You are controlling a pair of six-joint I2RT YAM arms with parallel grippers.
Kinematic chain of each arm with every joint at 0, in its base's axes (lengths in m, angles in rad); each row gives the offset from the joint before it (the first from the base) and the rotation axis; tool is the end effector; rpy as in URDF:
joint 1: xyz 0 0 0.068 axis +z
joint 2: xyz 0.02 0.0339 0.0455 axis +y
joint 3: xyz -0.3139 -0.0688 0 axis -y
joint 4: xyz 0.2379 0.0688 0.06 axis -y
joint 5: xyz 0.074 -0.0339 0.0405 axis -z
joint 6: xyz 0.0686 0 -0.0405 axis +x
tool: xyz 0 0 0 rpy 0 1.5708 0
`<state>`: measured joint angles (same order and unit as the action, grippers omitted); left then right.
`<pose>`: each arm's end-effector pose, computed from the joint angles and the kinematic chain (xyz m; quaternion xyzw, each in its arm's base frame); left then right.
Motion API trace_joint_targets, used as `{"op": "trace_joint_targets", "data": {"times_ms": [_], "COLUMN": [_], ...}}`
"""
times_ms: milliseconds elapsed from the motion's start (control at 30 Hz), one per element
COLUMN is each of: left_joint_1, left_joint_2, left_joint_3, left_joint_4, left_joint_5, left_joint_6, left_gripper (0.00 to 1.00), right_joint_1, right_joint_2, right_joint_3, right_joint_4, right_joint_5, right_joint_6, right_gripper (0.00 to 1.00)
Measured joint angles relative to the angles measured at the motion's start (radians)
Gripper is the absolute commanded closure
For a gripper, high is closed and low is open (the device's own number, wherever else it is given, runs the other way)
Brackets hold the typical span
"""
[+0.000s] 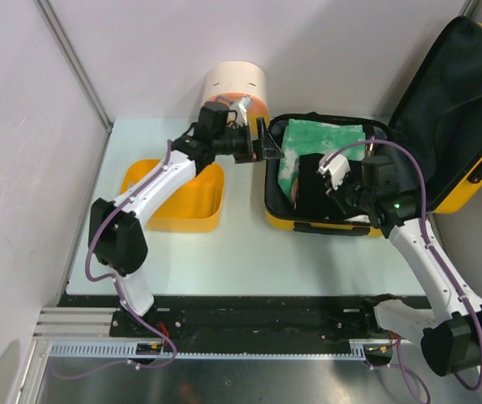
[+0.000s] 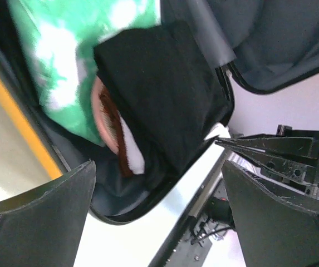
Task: Open, take out, and arrange the luggage
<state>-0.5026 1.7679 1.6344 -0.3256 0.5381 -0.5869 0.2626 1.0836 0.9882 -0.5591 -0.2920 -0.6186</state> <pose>0.3725 -0.2449 0.3902 0.1056 0.8241 -0.4567 0.3180 0.2135 0.0778 0.3429 -0.4366 0.7751 0.0509 0.4538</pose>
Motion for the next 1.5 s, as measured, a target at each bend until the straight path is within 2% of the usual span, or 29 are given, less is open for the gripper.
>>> {"op": "trace_joint_targets", "data": {"times_ms": [33,133,267,400,533,567,667,700,767,800,833,1033,1233,1500], "left_joint_1": [-0.016,-0.048,-0.058,-0.052,-0.051,-0.051,-0.052,-0.053,-0.056,-0.059,-0.062,-0.096,-0.126,-0.169], "left_joint_2": [0.013,0.042,0.060,0.061,0.061,0.061,0.061,0.061,0.062,0.063,0.064,0.112,0.183,0.270], "left_joint_3": [-0.002,-0.003,-0.003,-0.003,-0.006,-0.008,-0.010,-0.010,-0.010,-0.010,-0.010,0.009,0.039,0.116], "left_joint_4": [0.006,0.018,0.032,0.043,0.056,0.057,0.058,0.059,0.063,0.063,0.064,0.074,0.086,0.138], "left_joint_5": [0.008,0.024,0.031,0.031,0.031,0.031,0.029,0.026,0.021,0.018,0.017,0.019,0.032,0.053], "left_joint_6": [-0.017,-0.054,-0.084,-0.089,-0.098,-0.100,-0.105,-0.105,-0.106,-0.106,-0.106,-0.134,-0.206,-0.288], "left_gripper": [0.00,0.01,0.00,0.00,0.00,0.00,0.00,0.00,0.00,0.00,0.00,0.00,0.00,0.00], "right_joint_1": [-0.008,-0.019,0.009,0.072,0.115,0.121,0.134,0.137,0.140,0.140,0.140,0.115,0.021,-0.046], "right_joint_2": [-0.010,-0.027,-0.028,0.000,0.074,0.099,0.143,0.153,0.160,0.160,0.159,0.097,-0.026,-0.052], "right_joint_3": [0.001,0.002,0.004,0.005,0.005,0.005,0.005,0.005,0.005,0.005,0.005,0.005,0.005,0.005], "right_joint_4": [0.003,0.003,-0.018,-0.036,-0.034,-0.034,-0.032,-0.029,-0.014,-0.005,0.007,0.036,0.071,0.086], "right_joint_5": [-0.014,-0.047,-0.084,-0.093,-0.073,-0.063,-0.036,-0.022,0.012,0.024,0.040,0.067,0.043,-0.005], "right_joint_6": [0.002,0.009,-0.011,-0.009,-0.019,-0.023,-0.039,-0.045,-0.047,-0.053,-0.053,-0.056,-0.045,-0.023], "right_gripper": [1.00,0.68,0.64,0.46,0.45,0.46,0.62,0.74,0.86,0.97,1.00,1.00,1.00,1.00]}}
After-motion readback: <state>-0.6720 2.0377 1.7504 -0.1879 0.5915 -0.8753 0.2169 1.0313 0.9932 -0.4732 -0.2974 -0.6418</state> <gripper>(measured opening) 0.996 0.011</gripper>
